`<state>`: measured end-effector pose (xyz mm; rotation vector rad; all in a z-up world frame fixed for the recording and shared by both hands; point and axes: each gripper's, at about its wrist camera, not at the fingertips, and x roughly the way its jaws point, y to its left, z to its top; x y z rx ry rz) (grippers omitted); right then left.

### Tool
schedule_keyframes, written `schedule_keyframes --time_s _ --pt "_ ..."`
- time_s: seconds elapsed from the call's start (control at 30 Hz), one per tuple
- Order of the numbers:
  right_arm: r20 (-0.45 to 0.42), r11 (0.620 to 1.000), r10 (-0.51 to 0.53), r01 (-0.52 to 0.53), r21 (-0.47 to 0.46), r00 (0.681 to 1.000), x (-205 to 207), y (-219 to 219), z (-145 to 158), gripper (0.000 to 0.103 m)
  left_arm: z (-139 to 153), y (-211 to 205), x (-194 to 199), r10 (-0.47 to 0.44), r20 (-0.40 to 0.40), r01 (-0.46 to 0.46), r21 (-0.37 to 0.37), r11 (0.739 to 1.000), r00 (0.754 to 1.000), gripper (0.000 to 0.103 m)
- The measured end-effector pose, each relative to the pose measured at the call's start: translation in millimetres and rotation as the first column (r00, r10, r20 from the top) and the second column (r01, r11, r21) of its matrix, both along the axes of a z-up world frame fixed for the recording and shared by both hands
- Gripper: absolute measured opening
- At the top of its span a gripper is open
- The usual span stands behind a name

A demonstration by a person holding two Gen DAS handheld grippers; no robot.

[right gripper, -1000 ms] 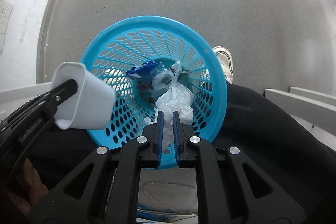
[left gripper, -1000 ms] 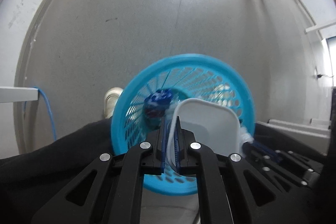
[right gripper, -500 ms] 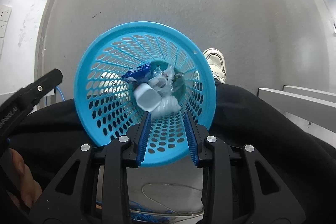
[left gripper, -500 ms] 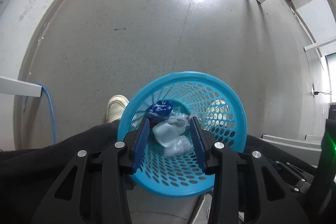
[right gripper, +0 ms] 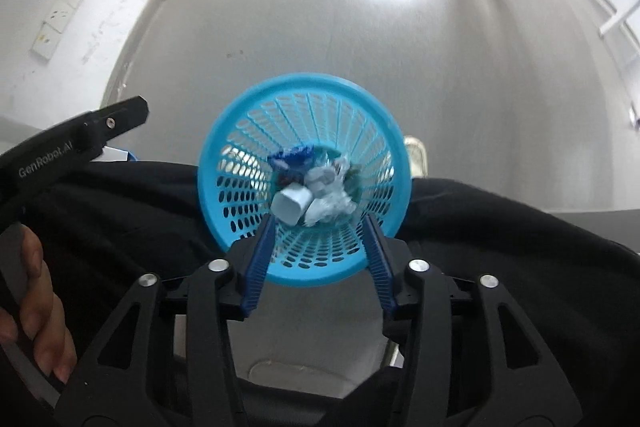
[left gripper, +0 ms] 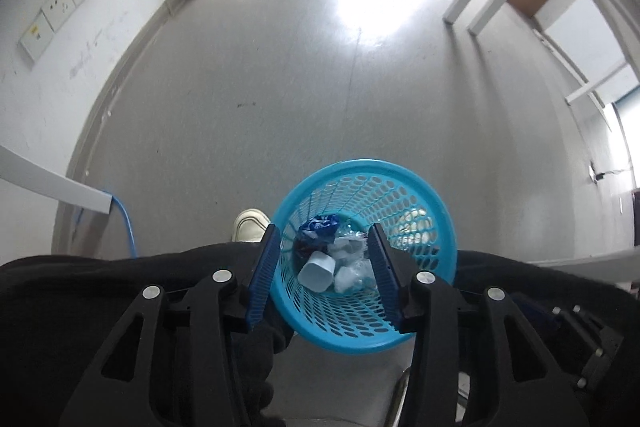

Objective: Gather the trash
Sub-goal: 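Raise both tools back up over the remaining trash on the table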

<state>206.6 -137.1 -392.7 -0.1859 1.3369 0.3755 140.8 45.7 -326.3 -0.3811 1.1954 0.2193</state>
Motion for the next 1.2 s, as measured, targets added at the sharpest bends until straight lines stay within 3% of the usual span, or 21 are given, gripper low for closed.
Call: schedule_keyframes --time_s 0.1,0.17,0.33,0.57,0.63,0.73,0.97,1.2 --pt "0.050 1.000 0.013 -0.014 0.019 0.999 -16 -5 20 0.048 19 -6 -17 -0.034 0.053 0.033 0.016 0.999 0.998 0.050" --pt "0.087 0.997 0.042 -0.046 0.054 0.995 -30 -10 36 0.055 33 -8 -31 -0.045 0.094 0.042 0.033 0.999 0.995 0.053" --pt "0.165 0.992 0.085 -0.098 0.076 0.983 -58 -20 68 0.060 67 -11 -67 -0.065 0.192 0.037 0.146 0.989 0.979 0.063" --pt "0.218 0.989 0.073 -0.099 0.109 0.973 -80 -32 101 0.066 97 -18 -100 -0.095 0.241 0.057 0.163 0.985 0.966 0.070" --pt "0.242 0.988 0.074 -0.104 0.117 0.968 -91 -38 112 0.068 112 -26 -114 -0.124 0.249 0.066 0.230 0.971 0.960 0.072" --pt "0.289 0.979 0.091 -0.140 0.151 0.953 -111 -51 133 0.075 138 -42 -138 -0.188 0.301 0.097 0.292 0.951 0.935 0.082" --pt "0.434 0.971 0.084 -0.171 0.166 0.897 -144 -74 179 0.087 175 -43 -177 -0.237 0.412 0.129 0.273 0.953 0.880 0.097" --pt "0.555 0.951 0.054 -0.213 0.225 0.830 -176 -95 239 0.094 219 -44 -200 -0.269 0.501 0.140 0.281 0.950 0.822 0.097"
